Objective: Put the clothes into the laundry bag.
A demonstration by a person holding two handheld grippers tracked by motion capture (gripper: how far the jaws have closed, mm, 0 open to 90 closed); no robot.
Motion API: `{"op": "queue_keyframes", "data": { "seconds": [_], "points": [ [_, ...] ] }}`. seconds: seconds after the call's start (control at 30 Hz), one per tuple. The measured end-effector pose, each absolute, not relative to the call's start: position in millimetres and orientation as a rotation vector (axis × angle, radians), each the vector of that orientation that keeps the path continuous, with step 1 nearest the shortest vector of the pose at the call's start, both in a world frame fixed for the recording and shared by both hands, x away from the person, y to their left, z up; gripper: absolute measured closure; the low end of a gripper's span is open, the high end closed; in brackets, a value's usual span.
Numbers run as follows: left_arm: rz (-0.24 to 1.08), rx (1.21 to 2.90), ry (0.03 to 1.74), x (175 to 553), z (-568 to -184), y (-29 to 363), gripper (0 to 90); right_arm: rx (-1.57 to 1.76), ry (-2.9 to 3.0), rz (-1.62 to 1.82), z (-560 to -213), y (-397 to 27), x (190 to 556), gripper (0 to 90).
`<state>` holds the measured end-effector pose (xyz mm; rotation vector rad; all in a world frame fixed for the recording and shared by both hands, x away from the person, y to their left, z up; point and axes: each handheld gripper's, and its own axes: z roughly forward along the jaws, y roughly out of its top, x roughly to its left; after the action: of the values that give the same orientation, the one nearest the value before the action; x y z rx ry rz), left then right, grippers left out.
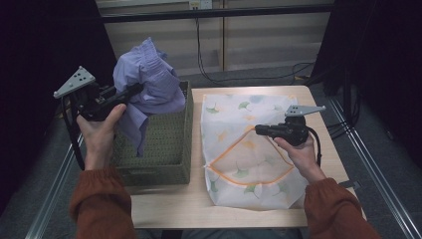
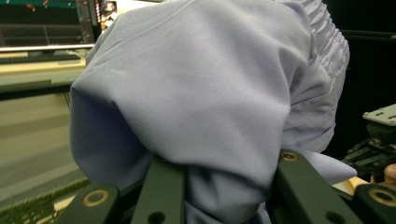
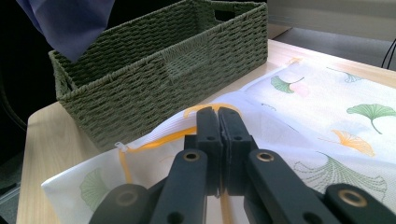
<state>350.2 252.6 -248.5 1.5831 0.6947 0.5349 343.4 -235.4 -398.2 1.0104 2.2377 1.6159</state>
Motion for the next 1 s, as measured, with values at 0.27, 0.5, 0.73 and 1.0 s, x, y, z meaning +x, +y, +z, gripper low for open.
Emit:
{"op": "queue_keyframes", "data": {
  "seconds": [0.27,0.5,0.73,1.0],
  "points": [
    [0.552,1.583,0.647,341,-236,243,74.6,1.008,2.239,1.618,-398,-236,343,88.4],
    [0.571,1.572,0.595,328,-224,236,74.6,1.006,2.240,1.616,-398,-235,343,88.4],
    [0.575,1.594,0.555,321,-216,230,74.6,1.003,2.242,1.616,-398,-235,343,88.4],
    [0.556,1.573,0.507,305,-211,215,74.6,1.000,2.242,1.616,-397,-235,343,88.4]
  ]
}}
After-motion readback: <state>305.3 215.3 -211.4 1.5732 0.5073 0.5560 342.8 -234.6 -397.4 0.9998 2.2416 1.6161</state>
